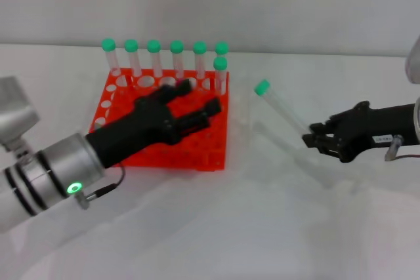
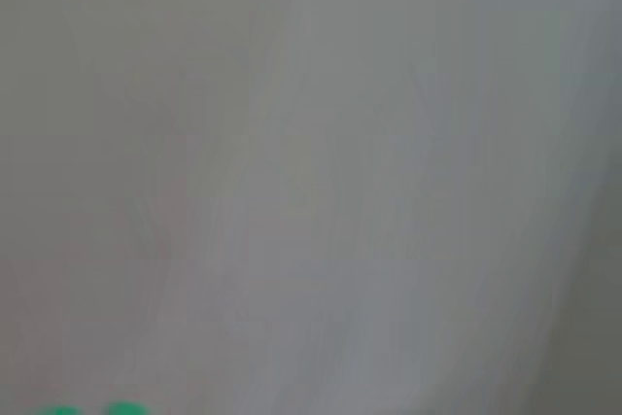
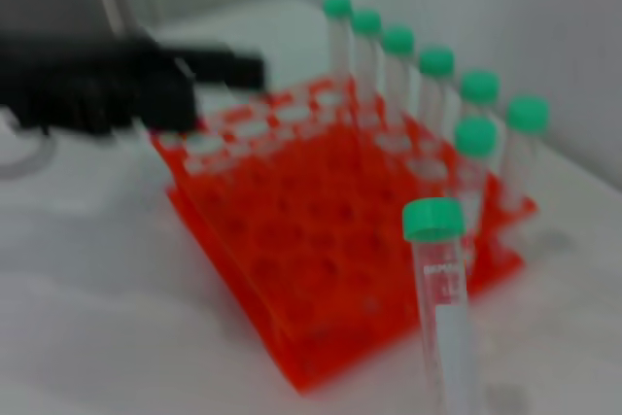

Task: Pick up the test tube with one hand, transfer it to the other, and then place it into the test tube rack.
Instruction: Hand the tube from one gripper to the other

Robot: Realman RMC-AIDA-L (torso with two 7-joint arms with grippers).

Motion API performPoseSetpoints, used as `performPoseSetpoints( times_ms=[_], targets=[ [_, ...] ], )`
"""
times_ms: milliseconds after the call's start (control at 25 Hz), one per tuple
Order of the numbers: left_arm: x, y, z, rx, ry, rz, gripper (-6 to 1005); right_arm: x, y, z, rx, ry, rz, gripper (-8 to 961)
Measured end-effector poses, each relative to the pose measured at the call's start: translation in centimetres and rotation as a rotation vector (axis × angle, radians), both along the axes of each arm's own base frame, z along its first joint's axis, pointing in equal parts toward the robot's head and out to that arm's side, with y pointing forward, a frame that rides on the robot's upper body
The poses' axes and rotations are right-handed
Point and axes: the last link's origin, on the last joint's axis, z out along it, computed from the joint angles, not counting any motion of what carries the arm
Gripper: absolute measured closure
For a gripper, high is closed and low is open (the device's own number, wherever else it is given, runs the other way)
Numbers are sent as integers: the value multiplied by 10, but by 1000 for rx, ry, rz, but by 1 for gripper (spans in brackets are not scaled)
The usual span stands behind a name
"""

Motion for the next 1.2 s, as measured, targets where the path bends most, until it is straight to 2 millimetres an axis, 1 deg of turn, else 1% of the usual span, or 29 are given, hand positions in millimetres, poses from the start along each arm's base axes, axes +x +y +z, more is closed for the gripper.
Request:
performPoseSetpoints(
  times_ms=[40, 160, 320, 440, 720, 1040, 1200],
  targets=[
    [3, 2, -1, -16, 0, -7, 126, -1, -1, -2, -6, 46, 21, 766],
    [14, 6, -8, -71, -4, -20, 126, -1, -1, -6, -12, 99, 50, 766],
    [24, 11, -15, -127, -9, -18, 126, 1, -2, -10, -18, 130, 73, 766],
    [26, 13, -19, -149, -6, -2, 126, 0, -3, -11, -18, 158, 92, 766],
    [27, 14, -21, -159, -12, 15, 126, -3, -5, -13, -25, 193, 131, 765],
    [35, 15, -25, -181, 1, -15, 135, -8, -8, -24, -53, 195, 157, 765],
    [39, 14, -28, -198, 11, -37, 146, -10, -7, -25, -47, 197, 163, 765]
  ],
)
